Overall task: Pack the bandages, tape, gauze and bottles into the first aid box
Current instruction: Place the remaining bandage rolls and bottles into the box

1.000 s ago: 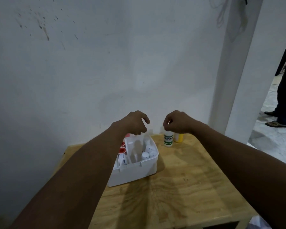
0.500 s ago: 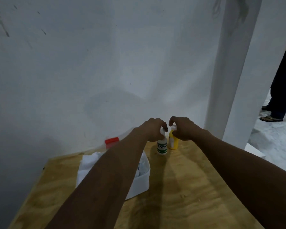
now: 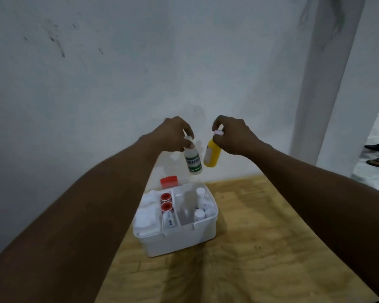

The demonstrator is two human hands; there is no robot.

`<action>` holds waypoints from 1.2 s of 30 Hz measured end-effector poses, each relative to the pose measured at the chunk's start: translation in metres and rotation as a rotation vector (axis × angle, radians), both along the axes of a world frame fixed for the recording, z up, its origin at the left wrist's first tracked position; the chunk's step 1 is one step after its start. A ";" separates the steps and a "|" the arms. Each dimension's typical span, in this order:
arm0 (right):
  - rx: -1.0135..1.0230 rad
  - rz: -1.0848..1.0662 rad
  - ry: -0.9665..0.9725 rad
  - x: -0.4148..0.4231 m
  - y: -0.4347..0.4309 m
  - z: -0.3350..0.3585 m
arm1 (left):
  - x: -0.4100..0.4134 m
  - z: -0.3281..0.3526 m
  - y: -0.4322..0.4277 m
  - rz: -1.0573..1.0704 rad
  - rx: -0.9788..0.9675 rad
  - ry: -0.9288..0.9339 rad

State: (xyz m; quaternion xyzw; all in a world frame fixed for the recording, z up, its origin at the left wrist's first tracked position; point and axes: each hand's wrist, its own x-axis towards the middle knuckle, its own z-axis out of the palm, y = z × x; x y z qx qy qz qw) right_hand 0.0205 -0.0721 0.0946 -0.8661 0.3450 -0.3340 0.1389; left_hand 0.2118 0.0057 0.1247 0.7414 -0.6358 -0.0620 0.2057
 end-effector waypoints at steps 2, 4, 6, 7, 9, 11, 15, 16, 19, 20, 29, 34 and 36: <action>0.008 0.041 -0.004 0.012 0.016 0.002 | 0.011 0.000 0.017 0.033 0.020 0.023; 0.006 0.068 0.027 0.022 0.028 -0.002 | 0.018 -0.007 0.030 0.048 0.056 0.027; 0.024 0.089 0.056 0.028 0.035 -0.012 | 0.020 -0.017 0.038 0.051 0.085 0.028; 0.035 0.096 0.067 0.030 0.037 -0.017 | 0.020 -0.021 0.041 0.051 0.083 0.034; 0.049 0.103 0.090 0.032 0.039 -0.026 | 0.018 -0.028 0.043 0.053 0.057 0.048; 0.072 0.105 0.086 0.032 0.039 -0.032 | 0.016 -0.030 0.042 0.051 0.042 0.051; 0.058 0.117 0.109 0.031 0.033 -0.030 | 0.014 -0.025 0.038 0.033 0.078 0.050; 0.059 0.121 0.122 0.031 0.032 -0.029 | 0.014 -0.024 0.037 0.028 0.092 0.053; 0.077 0.134 0.154 0.031 0.027 -0.029 | 0.014 -0.022 0.037 0.020 0.114 0.063; 0.080 0.143 0.167 0.031 0.026 -0.030 | 0.014 -0.022 0.036 0.017 0.116 0.065; 0.094 0.203 0.249 0.036 0.026 -0.042 | 0.014 -0.020 0.036 0.023 0.153 0.061; 0.090 0.208 0.252 0.039 0.025 -0.043 | 0.015 -0.018 0.038 0.023 0.181 0.066; 0.094 0.207 0.250 0.040 0.025 -0.044 | 0.013 -0.021 0.039 0.022 0.201 0.073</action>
